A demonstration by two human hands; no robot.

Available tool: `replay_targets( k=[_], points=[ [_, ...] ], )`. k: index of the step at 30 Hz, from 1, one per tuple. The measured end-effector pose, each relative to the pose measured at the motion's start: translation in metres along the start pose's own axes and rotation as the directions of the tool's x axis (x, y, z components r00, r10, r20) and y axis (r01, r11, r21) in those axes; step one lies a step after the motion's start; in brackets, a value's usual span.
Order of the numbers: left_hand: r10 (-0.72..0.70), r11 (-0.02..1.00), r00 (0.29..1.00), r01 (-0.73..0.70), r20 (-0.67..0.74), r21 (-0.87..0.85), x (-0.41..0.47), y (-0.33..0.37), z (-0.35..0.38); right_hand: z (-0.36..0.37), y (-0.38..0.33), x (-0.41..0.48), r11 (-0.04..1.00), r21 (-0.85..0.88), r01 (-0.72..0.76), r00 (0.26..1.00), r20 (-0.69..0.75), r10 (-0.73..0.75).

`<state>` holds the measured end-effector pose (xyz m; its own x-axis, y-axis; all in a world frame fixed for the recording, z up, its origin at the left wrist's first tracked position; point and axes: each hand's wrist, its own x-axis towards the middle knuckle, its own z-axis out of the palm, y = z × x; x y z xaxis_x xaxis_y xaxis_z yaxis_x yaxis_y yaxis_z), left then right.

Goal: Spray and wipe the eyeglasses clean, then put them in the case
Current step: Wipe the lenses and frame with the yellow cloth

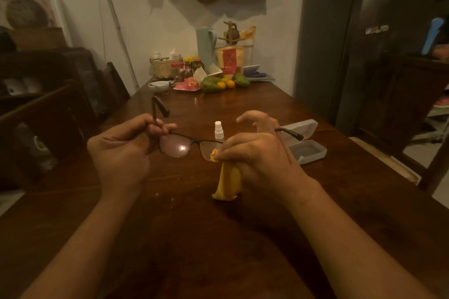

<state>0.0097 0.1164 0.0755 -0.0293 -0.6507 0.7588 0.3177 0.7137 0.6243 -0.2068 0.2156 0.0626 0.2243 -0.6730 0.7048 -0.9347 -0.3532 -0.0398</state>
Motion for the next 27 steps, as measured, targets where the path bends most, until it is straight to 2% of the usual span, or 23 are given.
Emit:
replay_targets(
  k=[6,11,17,20,25,27],
  points=[
    [-0.041,0.999,0.999,0.041,-0.023,0.02,-0.001,0.001,0.002,0.003,0.0,0.0,0.997,-0.008,0.08,0.997,0.021,-0.08],
    [-0.064,0.998,0.997,0.065,-0.045,0.021,0.001,0.0,0.0,0.006,0.0,0.001,0.999,-0.025,0.023,1.0,0.001,-0.023],
    [-0.042,0.999,0.999,0.043,-0.022,0.019,-0.002,-0.001,0.006,0.013,-0.015,0.003,0.994,-0.081,-0.075,0.993,-0.093,0.067],
    [-0.038,0.999,0.999,0.039,-0.022,0.02,-0.001,-0.002,0.006,0.013,-0.016,0.003,0.993,-0.058,-0.103,0.992,-0.085,0.097],
    [-0.051,0.999,0.998,0.052,-0.037,0.01,-0.001,-0.002,0.005,0.007,-0.011,0.003,0.973,-0.063,-0.22,0.974,0.048,0.223],
    [-0.059,0.998,0.998,0.059,-0.033,0.006,-0.003,-0.002,0.007,0.007,-0.013,0.003,0.975,0.007,-0.222,0.975,0.032,0.222]
  ],
)
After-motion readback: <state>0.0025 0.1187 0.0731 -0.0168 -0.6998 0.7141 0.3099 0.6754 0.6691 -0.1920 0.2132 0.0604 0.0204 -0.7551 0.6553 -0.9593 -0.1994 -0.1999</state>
